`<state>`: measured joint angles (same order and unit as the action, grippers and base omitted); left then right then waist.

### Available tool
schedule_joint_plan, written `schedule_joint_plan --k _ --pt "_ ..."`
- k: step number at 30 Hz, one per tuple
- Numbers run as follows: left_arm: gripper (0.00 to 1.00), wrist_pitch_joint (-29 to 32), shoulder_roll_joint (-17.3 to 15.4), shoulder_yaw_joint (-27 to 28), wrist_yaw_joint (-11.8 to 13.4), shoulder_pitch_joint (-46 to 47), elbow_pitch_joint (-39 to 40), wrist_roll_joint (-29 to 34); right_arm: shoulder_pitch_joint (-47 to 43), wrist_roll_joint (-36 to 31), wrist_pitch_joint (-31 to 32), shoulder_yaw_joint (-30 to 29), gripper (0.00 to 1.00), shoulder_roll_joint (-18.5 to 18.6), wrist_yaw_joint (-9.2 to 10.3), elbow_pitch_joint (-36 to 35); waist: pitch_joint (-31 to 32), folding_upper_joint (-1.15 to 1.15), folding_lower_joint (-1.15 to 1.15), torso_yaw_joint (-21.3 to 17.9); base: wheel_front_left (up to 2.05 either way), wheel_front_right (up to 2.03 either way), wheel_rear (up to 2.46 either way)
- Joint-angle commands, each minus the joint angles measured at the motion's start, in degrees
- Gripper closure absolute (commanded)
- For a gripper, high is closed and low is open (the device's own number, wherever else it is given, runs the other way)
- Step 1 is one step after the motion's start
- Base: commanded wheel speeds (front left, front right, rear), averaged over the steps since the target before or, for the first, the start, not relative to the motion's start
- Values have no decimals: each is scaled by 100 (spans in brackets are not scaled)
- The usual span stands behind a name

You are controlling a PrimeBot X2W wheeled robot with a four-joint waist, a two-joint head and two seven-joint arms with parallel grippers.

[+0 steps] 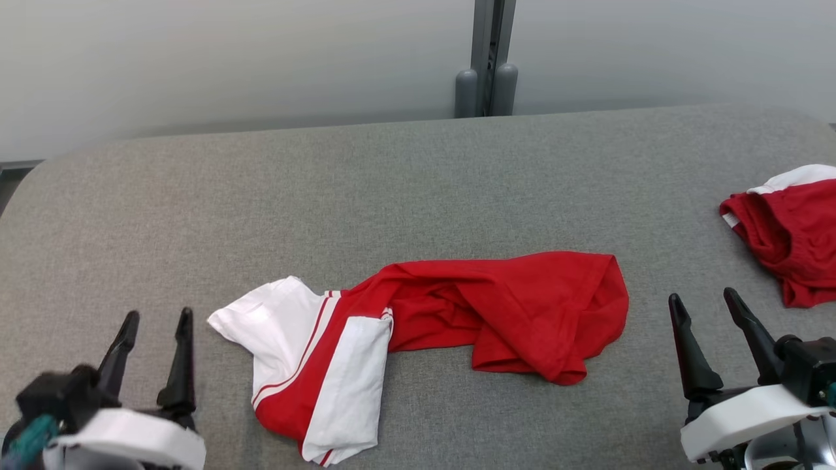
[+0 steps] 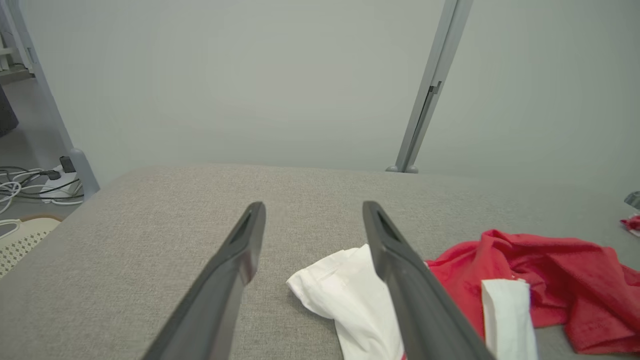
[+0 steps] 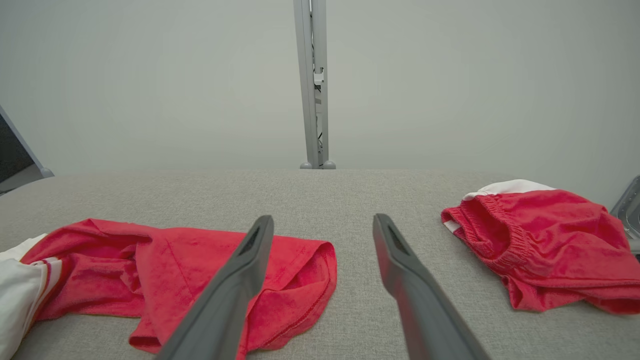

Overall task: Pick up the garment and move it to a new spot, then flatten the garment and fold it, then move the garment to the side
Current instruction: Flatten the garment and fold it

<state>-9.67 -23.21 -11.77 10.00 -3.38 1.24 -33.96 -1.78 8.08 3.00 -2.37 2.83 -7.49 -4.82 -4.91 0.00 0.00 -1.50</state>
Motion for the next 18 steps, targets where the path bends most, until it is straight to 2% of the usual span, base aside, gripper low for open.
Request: schedule_joint_plan --k 1,5,12,18 --pt "0 135 -49 -45 -77 246 -62 -50 75 31 -27 -15 0 20 -1 -31 -86 0 0 23 0 0 0" --pt "0 683 -84 -176 -292 818 -489 -271 187 40 -76 -4 0 21 -1 -46 -308 0 0 17 0 0 0" --pt "0 1313 14 -354 -837 1677 -1937 -720 350 76 -178 50 0 21 -1 79 -638 0 0 -85 0 0 0" --pt "0 1456 100 -444 -1129 1941 -2676 -877 402 96 -239 37 0 21 -1 170 -742 0 0 -166 0 0 0"
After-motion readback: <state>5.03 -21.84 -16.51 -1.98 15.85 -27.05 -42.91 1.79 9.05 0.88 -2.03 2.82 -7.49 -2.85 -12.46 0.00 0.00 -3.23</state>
